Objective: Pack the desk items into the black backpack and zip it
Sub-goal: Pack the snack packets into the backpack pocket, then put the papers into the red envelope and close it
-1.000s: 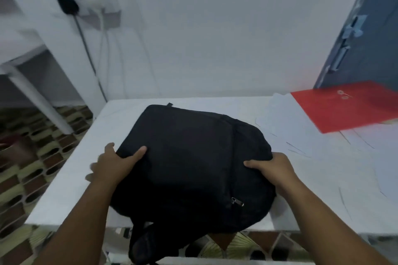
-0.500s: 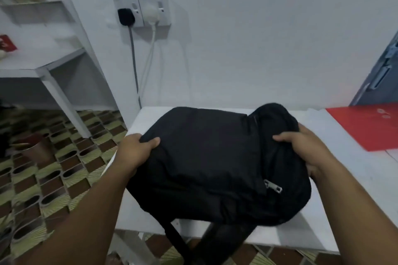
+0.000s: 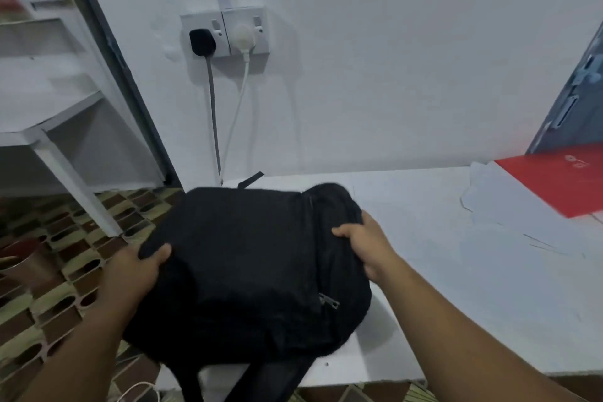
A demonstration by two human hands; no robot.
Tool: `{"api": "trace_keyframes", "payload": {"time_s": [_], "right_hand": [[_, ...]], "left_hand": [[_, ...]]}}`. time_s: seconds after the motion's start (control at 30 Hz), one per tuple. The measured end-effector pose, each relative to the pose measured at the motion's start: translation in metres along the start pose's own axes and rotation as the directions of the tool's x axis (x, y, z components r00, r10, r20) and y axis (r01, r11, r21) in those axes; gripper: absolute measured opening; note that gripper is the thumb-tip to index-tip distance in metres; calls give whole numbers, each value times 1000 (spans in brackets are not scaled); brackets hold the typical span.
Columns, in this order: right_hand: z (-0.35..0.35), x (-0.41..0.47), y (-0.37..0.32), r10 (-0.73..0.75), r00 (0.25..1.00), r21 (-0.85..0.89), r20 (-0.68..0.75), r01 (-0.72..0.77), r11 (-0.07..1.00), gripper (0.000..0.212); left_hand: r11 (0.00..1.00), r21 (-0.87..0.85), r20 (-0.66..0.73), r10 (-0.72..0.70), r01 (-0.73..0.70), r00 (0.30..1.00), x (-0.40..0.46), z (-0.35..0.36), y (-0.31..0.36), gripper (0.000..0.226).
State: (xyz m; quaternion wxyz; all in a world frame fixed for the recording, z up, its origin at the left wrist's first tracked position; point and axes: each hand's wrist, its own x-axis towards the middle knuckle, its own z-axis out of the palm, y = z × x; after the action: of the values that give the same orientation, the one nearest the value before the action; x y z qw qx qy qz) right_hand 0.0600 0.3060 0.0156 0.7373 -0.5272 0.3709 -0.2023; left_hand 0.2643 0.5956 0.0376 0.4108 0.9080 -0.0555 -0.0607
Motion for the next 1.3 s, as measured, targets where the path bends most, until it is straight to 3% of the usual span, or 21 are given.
{"api": "trace_keyframes", "payload": {"time_s": [0.2, 0.27, 0.33, 0.43, 0.53, 0.63, 0.73, 0.87, 0.97, 1.07, 1.3], "right_hand": [[-31, 2, 40, 61, 989, -118, -138, -77, 990, 39], [-31, 3, 43, 30, 984, -191, -176, -64, 979, 46], [-26, 1, 42, -53, 974, -293, -222, -14, 956, 63], [-24, -1, 42, -269, 940, -575, -211, 103, 812, 90], [-22, -6, 39, -398, 913, -776, -95, 182, 604, 81], [-27, -12, 29, -398, 915, -793, -68, 192, 578, 65], [-44, -15, 18, -358, 928, -774, -105, 150, 615, 65], [-98, -23, 1, -334, 935, -745, -121, 137, 653, 44], [-157, -31, -13, -309, 939, -716, -149, 113, 688, 26], [-222, -38, -23, -304, 934, -690, -188, 94, 718, 18], [-379, -53, -45, -307, 913, -653, -270, 61, 755, 7]], "left_hand": [[982, 191, 81, -3, -13, 997, 10, 12, -13, 52], [970, 244, 84, -12, -9, 996, 7, 18, -11, 61], [927, 363, 43, 86, -96, 995, 1, 25, -10, 64], [825, 515, 124, 197, -233, 972, -7, 45, 1, 65], [819, 532, 189, 132, -214, 973, -18, 71, 28, 58], [842, 408, 211, 290, -354, 933, -32, 97, 52, 58], [788, 288, 289, 470, -544, 834, -53, 123, 78, 51], [734, 82, 364, 608, -675, 705, -90, 166, 126, 27], [744, -81, 421, 629, -663, 654, -123, 209, 161, 13], [774, -146, 456, 606, -616, 652, -159, 259, 190, 7], [803, -274, 492, 590, -530, 640, -266, 380, 279, 15]]}}
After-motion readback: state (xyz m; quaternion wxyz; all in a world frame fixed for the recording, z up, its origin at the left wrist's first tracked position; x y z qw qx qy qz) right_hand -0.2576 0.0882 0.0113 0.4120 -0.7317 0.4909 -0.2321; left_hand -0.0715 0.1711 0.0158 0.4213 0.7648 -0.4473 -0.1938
